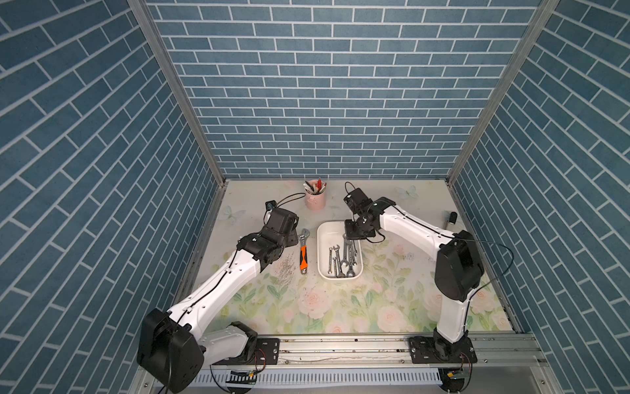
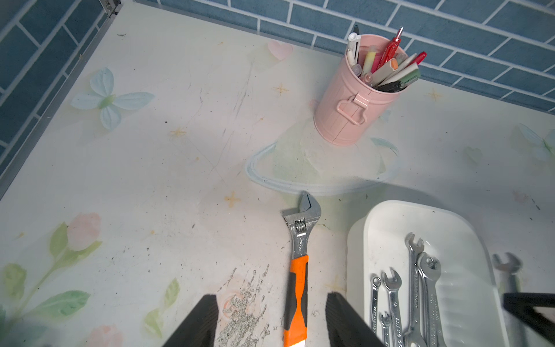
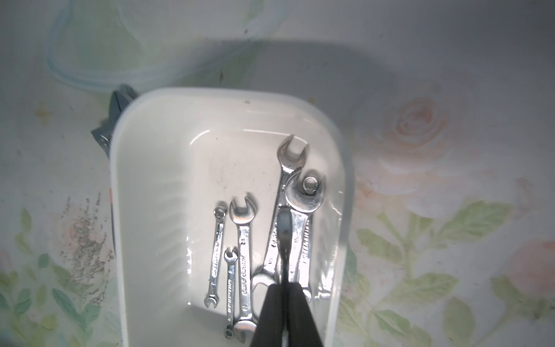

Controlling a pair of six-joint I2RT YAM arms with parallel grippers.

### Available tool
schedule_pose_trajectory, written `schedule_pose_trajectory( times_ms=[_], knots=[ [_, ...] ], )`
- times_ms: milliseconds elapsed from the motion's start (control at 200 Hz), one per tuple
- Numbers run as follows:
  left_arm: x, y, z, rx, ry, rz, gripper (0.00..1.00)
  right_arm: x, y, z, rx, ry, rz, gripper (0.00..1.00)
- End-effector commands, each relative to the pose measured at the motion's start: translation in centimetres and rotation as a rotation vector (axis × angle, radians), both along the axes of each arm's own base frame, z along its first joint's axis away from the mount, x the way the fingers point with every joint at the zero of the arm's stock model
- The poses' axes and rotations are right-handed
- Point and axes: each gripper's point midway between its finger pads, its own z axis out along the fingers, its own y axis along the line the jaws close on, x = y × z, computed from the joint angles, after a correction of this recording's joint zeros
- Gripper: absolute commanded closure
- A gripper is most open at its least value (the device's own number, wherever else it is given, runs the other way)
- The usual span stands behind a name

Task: Take out the wrench from the storage box
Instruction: Pick up the wrench from the storage box, then place the wrench at the center of the board.

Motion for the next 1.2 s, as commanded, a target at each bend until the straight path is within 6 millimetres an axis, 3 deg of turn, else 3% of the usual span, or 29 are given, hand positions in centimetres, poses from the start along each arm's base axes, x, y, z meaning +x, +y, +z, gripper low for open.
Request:
schedule_pose_trajectory(
  times_ms=[0,100,250,475,680,990,1065,1195],
  knots=[
    [-0.1,0.4,0.4,0.007,0.006,0.013,0.37,0.0,-2.9,2.3,-0.026,-0.041,-0.014,1.00],
    [0.0,0.2,0.3,0.003,0.010,0.008,0.37,0.2,-5.1,2.0,-0.044,-0.045,-0.045,1.00],
    [0.0,0.1,0.2,0.003,0.017,0.004,0.37,0.0,-7.4,-1.2,-0.079,-0.012,-0.077,1.00],
    [-0.1,0.0,0.0,-0.002,0.029,0.003,0.37,-0.7,-8.2,-7.1,-0.125,0.071,-0.083,1.00],
    [-0.2,-0.1,-0.3,-0.012,0.036,0.005,0.37,-0.9,-8.6,-9.9,-0.165,0.107,-0.083,1.00],
    [-0.1,-0.3,-0.6,-0.024,0.042,0.004,0.37,-1.1,-8.5,-11.4,-0.162,0.130,-0.085,1.00],
    [-0.2,-0.3,-0.7,-0.025,0.045,0.003,0.37,-1.3,-8.4,-11.8,-0.157,0.139,-0.082,0.95],
    [-0.2,-0.4,-0.7,-0.032,0.046,0.003,0.37,-1.4,-8.3,-11.8,-0.146,0.143,-0.081,0.78]
  ],
)
